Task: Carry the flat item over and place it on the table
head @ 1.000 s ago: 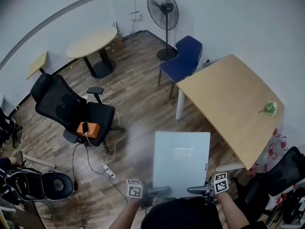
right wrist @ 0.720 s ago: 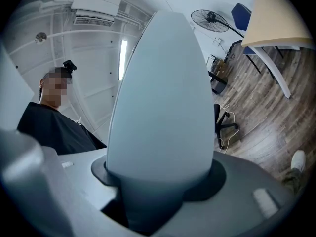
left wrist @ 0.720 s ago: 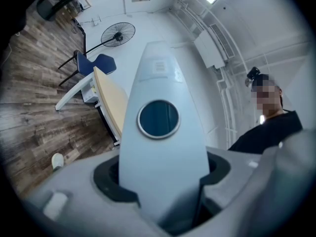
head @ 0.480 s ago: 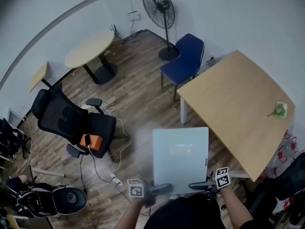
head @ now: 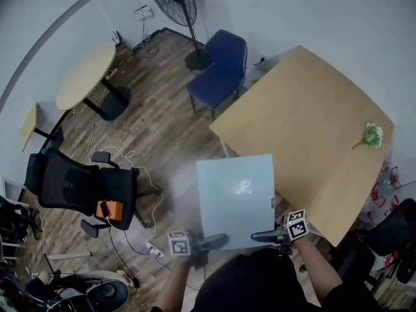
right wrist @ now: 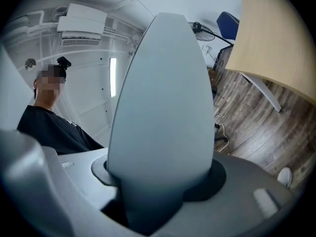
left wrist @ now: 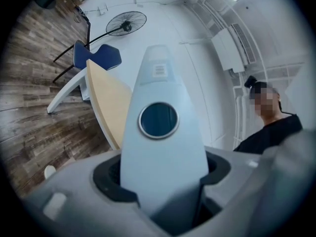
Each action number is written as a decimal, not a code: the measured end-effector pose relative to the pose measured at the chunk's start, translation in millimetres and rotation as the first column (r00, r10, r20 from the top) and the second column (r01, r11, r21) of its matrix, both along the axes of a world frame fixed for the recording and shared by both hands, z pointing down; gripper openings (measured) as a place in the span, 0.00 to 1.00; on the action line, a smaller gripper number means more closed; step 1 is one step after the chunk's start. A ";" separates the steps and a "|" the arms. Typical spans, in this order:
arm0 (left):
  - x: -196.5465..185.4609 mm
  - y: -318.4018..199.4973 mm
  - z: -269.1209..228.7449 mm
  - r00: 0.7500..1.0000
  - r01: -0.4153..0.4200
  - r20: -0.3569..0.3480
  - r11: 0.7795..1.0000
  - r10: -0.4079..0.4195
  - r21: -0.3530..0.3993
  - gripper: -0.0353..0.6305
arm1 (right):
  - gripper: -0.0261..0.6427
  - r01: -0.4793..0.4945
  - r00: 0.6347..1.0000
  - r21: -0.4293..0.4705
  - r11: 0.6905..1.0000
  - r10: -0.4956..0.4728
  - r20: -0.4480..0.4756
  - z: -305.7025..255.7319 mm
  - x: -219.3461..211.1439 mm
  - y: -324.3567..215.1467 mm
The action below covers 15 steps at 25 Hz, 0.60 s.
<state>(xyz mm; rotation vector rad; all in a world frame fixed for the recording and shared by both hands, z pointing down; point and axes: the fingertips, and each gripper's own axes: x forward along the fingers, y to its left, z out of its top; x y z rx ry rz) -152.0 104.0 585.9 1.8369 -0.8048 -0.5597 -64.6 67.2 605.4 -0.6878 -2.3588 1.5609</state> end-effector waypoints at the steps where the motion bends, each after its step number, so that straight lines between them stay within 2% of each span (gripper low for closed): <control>1: -0.3 -16.0 -0.3 1.000 -0.010 0.000 1.000 0.010 -0.002 0.55 | 0.50 -0.015 1.000 -0.003 1.000 0.015 -0.002 -0.2 0.5 -14.6; 9: 9.1 -131.5 10.6 0.998 -0.055 0.016 0.998 0.056 -0.034 0.55 | 0.49 -0.086 0.996 -0.019 0.996 0.086 -0.002 15.0 17.3 -120.3; 15: -16.5 -187.7 11.1 0.997 -0.071 0.038 0.997 0.073 -0.031 0.56 | 0.49 -0.139 0.990 -0.042 0.989 0.140 -0.001 8.2 -7.7 -173.6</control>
